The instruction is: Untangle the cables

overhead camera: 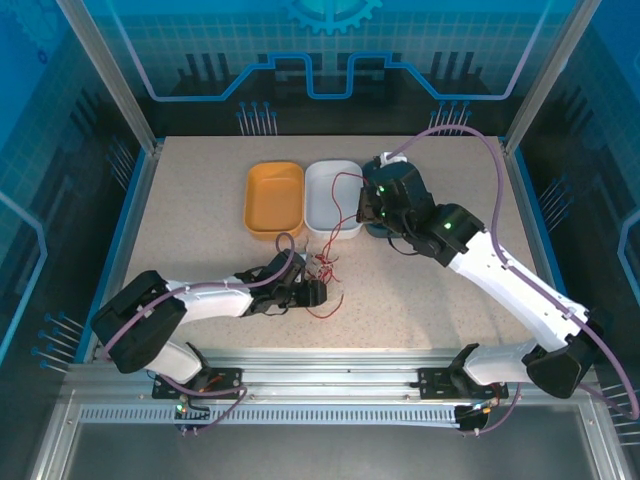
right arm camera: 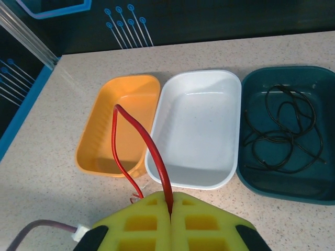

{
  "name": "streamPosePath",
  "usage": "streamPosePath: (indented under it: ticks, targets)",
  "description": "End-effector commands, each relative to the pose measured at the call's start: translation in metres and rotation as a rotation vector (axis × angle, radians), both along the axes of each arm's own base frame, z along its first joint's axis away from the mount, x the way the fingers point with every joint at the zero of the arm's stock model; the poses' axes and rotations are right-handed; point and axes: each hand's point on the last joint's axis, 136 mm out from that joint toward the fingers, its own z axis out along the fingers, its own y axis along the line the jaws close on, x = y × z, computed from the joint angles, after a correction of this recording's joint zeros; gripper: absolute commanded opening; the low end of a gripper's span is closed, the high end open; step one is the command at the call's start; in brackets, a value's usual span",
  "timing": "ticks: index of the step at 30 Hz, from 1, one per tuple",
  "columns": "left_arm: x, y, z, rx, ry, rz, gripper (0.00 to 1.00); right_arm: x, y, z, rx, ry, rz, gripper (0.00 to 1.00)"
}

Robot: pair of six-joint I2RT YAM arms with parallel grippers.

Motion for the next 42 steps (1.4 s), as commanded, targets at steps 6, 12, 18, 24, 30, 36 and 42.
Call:
streamPosePath:
  ticks: [6, 12, 18, 24, 30, 36, 42]
  targets:
    - [-0.001, 0.010, -0.010, 0.069, 0.038, 0.040, 0.55, -0.007, -0.006, 0.097, 0.092, -0.215, 0.054, 0.00]
    - [-0.003, 0.012, -0.017, 0.092, 0.069, 0.050, 0.53, -0.016, -0.012, 0.136, 0.111, -0.311, 0.076, 0.00]
    - [-0.004, 0.013, -0.012, 0.089, 0.068, 0.054, 0.54, -0.015, -0.024, 0.154, 0.048, -0.356, 0.048, 0.00]
    - [0.000, 0.015, 0.024, 0.043, -0.004, 0.064, 0.61, 0.004, -0.022, 0.138, -0.057, -0.287, 0.024, 0.00]
    - [0.002, 0.026, 0.068, 0.004, -0.113, 0.093, 0.89, 0.035, -0.014, 0.114, -0.130, -0.205, 0.009, 0.00]
    - [0.000, 0.049, 0.103, -0.001, -0.230, 0.145, 0.99, 0.074, 0.002, 0.089, -0.145, -0.134, 0.012, 0.00]
    - [-0.002, 0.078, 0.125, 0.032, -0.330, 0.216, 0.99, 0.121, 0.008, 0.046, -0.195, -0.020, -0.003, 0.00]
